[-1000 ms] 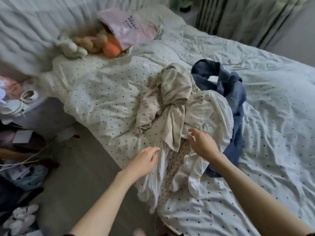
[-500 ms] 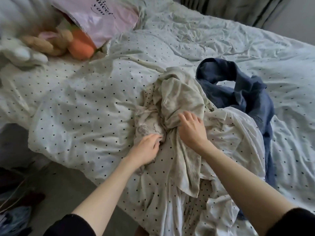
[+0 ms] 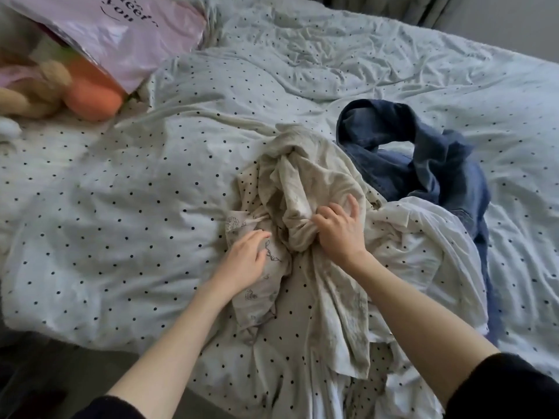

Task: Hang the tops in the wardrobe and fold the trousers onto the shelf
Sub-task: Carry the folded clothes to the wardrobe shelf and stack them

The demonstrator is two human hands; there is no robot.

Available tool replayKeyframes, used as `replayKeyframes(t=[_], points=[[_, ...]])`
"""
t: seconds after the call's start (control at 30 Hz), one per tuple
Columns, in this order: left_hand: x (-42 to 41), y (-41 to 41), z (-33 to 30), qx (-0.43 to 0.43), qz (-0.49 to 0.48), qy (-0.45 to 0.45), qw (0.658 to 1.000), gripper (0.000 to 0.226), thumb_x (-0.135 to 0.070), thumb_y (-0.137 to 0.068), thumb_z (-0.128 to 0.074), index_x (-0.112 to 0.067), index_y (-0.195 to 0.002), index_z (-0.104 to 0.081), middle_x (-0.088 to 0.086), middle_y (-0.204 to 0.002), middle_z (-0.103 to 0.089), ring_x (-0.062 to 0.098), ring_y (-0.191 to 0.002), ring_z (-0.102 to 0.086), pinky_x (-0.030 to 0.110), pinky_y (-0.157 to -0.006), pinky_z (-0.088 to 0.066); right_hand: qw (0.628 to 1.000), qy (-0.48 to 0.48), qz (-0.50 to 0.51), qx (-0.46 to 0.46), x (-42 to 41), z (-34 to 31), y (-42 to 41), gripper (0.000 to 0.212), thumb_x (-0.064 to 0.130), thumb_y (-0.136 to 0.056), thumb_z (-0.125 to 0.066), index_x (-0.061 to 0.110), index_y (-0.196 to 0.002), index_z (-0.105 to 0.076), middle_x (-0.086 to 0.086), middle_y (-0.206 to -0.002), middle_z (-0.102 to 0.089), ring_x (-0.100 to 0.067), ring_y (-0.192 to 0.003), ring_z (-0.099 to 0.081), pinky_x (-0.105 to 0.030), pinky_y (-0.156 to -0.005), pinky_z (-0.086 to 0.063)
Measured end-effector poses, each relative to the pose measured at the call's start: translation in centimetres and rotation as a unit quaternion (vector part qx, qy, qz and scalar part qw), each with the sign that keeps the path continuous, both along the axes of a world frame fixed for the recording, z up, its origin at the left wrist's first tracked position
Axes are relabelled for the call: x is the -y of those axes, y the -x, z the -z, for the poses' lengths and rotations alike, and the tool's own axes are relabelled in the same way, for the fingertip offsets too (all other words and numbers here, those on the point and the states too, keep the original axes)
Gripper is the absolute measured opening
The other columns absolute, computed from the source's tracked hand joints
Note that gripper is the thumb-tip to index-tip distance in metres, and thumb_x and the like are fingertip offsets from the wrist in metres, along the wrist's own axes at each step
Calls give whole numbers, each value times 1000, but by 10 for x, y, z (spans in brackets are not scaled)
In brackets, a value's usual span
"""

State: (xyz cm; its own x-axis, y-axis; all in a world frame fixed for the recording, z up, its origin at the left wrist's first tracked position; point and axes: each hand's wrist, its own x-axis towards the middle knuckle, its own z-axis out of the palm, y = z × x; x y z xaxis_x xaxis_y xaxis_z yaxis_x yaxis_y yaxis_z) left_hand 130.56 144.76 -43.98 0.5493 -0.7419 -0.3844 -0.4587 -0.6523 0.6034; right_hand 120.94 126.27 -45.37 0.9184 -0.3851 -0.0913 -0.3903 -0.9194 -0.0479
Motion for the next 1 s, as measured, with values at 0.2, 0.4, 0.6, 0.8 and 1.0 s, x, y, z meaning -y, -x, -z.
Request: replayKeyframes(t=[0.2, 0.4, 0.6, 0.8, 1.0], points=[[18, 24, -21, 9, 59, 7, 998, 98, -14, -87, -61, -45, -144, 12, -11, -156, 19, 19, -144, -9, 42, -108, -30, 958, -185, 77, 203, -2, -48, 47, 33, -7, -73, -64, 6, -102, -72, -7, -106, -71, -23, -103, -65, -54, -107, -26], [42, 73, -68, 129, 119, 103, 979, 84, -3, -83, -60, -34, -147, -14, 10, -158, -2, 27, -145, -7, 45, -117, -16, 900, -318, 148, 258, -1, -104, 112, 26, 0, -76, -65, 6, -99, -74, -7, -81, -72, -11, -70, -58, -46, -91, -44], [81, 159, -126, 114, 134, 239, 955, 31, -6, -88, -61, -4, -119, -61, 11, -119, -64, 25, -111, -60, 42, -96, -46, 883, -348, 169, 267, 24, -151, 219, 19, -3, -84, -61, -1, -98, -73, -13, -90, -73, -13, -84, -63, -33, -77, -50], [145, 289, -162, -20, 195, 186, 963, 11, -11, -90, -56, -6, -96, -65, 0, -84, -63, 3, -72, -55, 21, -66, -39, 867, -331, 258, 269, 61, -170, 375, 15, 10, -86, -63, 6, -72, -70, 2, -65, -60, -9, -69, -51, -30, -61, -43], [185, 422, -149, -35, 277, 77, 957, 15, -23, -90, -54, -14, -82, -61, 5, -76, -65, 14, -73, -56, 29, -64, -38, 797, -448, 337, 222, 62, -162, 525, 42, 17, -89, -63, 20, -130, -53, 3, -123, -60, -13, -109, -59, -33, -95, -49]])
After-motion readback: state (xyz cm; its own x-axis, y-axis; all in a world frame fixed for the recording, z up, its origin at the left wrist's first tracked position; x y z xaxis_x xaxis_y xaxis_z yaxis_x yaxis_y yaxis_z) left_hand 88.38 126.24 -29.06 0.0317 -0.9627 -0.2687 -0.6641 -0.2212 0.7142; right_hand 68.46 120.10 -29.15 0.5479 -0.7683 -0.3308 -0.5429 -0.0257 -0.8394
